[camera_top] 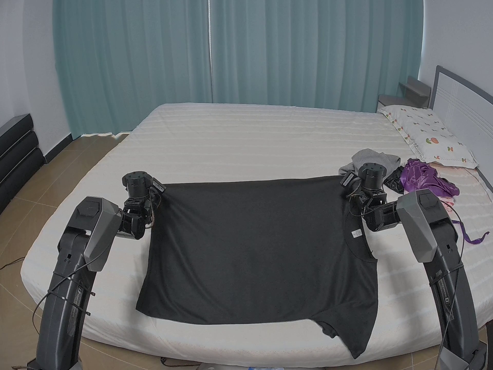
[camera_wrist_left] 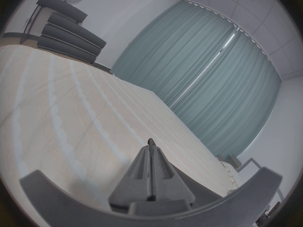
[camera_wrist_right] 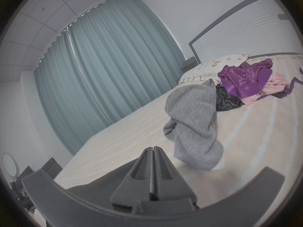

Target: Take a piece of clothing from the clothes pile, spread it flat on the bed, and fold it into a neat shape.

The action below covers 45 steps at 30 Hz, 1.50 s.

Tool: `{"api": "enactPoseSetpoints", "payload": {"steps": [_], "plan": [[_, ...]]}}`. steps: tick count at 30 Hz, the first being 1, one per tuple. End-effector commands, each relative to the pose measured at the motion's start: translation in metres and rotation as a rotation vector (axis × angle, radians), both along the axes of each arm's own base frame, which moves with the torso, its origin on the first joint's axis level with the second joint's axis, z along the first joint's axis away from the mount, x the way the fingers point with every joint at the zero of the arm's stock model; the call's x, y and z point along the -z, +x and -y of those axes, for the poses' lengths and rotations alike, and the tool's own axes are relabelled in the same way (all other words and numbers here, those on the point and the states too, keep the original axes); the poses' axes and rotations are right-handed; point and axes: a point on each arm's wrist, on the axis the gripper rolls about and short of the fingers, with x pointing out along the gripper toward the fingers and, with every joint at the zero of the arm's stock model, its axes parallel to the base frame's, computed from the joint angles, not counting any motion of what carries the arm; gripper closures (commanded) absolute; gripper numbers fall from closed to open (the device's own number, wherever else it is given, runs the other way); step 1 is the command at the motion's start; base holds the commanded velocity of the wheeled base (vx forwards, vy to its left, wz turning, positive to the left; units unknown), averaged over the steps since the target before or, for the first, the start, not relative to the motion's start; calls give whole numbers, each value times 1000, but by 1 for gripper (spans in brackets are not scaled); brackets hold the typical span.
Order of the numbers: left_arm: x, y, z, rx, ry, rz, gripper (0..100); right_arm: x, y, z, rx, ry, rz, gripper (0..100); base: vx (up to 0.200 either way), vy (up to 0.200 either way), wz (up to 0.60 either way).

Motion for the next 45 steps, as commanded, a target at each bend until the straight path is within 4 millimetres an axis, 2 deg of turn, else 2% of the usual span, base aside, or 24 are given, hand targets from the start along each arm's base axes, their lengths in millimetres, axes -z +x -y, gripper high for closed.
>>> {"api": "enactPoseSetpoints", "payload": {"steps": [1,7,8,10,11,15,21,24,27,28,29,30,31,32,33,35,37,38,39,40,43,44,45], "plan": [[11,-1,2,12,25,-27,100,19,-1,-4,-8,-7,-34,100,0,0,0],[17,-2,8,24,38,-55,100,35,-3,-5,-4,-15,-74,100,0,0,0],[17,-2,8,26,39,-61,100,37,-3,-5,-4,-15,-79,0,0,0,0],[18,-3,8,26,39,-70,100,41,-3,-7,-6,-17,-86,0,0,0,0],[18,-3,8,27,40,-70,0,42,-3,-7,-6,-17,-88,0,0,0,0],[19,-3,9,28,41,-75,0,45,-4,-10,-10,-17,-92,0,0,0,0],[17,-5,7,17,40,-79,0,26,-4,-5,14,-16,-67,0,0,0,0],[13,-15,1,-2,39,-123,0,21,-14,-1,29,-24,-105,0,0,0,0],[-1,-34,-2,-9,27,-146,0,0,-35,1,38,-20,-126,0,0,0,0],[-4,-36,-2,-12,23,-140,0,-1,-38,1,37,-21,-134,0,0,0,0],[-23,-52,-2,-12,-6,-113,0,-12,-59,3,25,-16,-164,0,0,0,0],[-24,-54,-2,-11,-8,-115,0,-13,-61,4,22,-14,-164,0,0,0,0],[-42,-72,-2,6,-19,-103,0,-22,-81,4,-24,-4,-191,0,0,0,0],[-42,-72,-2,6,-19,-103,0,-22,-81,4,-24,-4,-191,0,0,0,0],[-65,-95,-1,70,-39,-92,0,-29,-109,6,-85,27,-232,0,0,0,0],[-77,-119,0,129,-55,-123,0,-35,-134,8,-114,61,-257,0,0,0,0],[-77,-146,2,170,-66,-181,0,-39,-157,8,-131,95,-277,0,0,0,0],[-77,-146,2,170,-66,-181,0,-39,-157,8,-131,95,-277,0,0,0,0],[-76,-165,2,180,-70,-221,0,-40,-176,8,-144,120,-294,0,0,0,0],[-75,-176,1,184,-73,-245,0,-36,-188,10,-152,126,-310,0,0,0,0],[-65,-194,0,182,-64,-309,0,-31,-203,11,-156,130,-306,0,0,0,0],[-60,-210,0,183,-62,-338,0,-24,-217,11,-160,132,-315,0,0,0,0],[-60,-210,0,183,-62,-338,0,-24,-217,11,-160,132,-315,0,0,0,0]]}}
